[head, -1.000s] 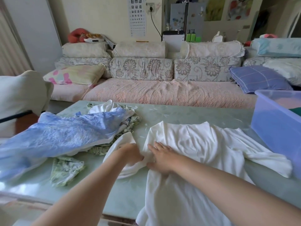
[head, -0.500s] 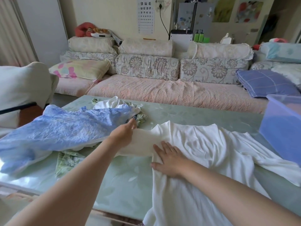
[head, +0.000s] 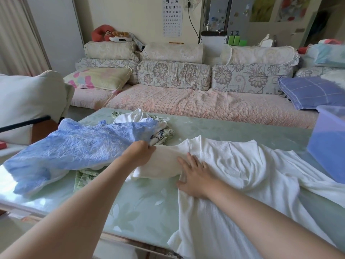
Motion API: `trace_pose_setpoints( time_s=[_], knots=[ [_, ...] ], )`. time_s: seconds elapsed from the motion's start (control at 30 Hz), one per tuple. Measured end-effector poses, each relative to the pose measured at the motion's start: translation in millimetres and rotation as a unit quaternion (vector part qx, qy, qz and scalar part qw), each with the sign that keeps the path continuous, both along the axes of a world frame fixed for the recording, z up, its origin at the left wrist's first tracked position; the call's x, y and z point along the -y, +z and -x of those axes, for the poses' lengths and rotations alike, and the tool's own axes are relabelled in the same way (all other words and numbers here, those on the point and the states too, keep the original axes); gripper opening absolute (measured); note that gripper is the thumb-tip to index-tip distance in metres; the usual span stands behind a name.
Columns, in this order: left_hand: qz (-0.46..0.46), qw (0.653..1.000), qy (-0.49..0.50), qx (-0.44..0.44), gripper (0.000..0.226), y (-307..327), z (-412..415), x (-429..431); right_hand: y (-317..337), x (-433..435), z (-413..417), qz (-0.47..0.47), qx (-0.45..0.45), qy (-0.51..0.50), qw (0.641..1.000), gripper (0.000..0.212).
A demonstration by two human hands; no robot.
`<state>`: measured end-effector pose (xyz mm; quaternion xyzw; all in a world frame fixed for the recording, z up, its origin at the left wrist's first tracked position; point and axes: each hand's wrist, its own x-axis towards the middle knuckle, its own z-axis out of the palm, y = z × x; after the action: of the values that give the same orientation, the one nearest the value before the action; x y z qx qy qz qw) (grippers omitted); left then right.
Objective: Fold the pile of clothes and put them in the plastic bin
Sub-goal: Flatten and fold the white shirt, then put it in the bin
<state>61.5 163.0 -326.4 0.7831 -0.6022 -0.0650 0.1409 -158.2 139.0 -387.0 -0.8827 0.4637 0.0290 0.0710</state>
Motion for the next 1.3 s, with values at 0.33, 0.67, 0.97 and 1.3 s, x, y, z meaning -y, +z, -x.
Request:
trace_pose_setpoints(
  time_s=[0.33,0.67,0.97,1.3],
  knots=[
    [-0.219,0.973,-0.044,0.060,0.043,-5,-11,-29,6,-6,-9,-0.057,-0.019,0.049,0.997,0.076],
    [-0.116,0.987,-0.003,-0.112,0.022,18,-4,-49,15,-11,-9,-0.066,-0.036,0.043,0.996,0.075],
    [0.030,0.991,-0.115,-0.068,0.016,47,78,-13,69,1,31,-0.051,0.305,0.013,0.951,0.093],
    [0.029,0.970,-0.210,-0.122,0.030,35,137,14,60,34,119,-0.026,0.295,-0.230,0.927,0.019]
  ],
)
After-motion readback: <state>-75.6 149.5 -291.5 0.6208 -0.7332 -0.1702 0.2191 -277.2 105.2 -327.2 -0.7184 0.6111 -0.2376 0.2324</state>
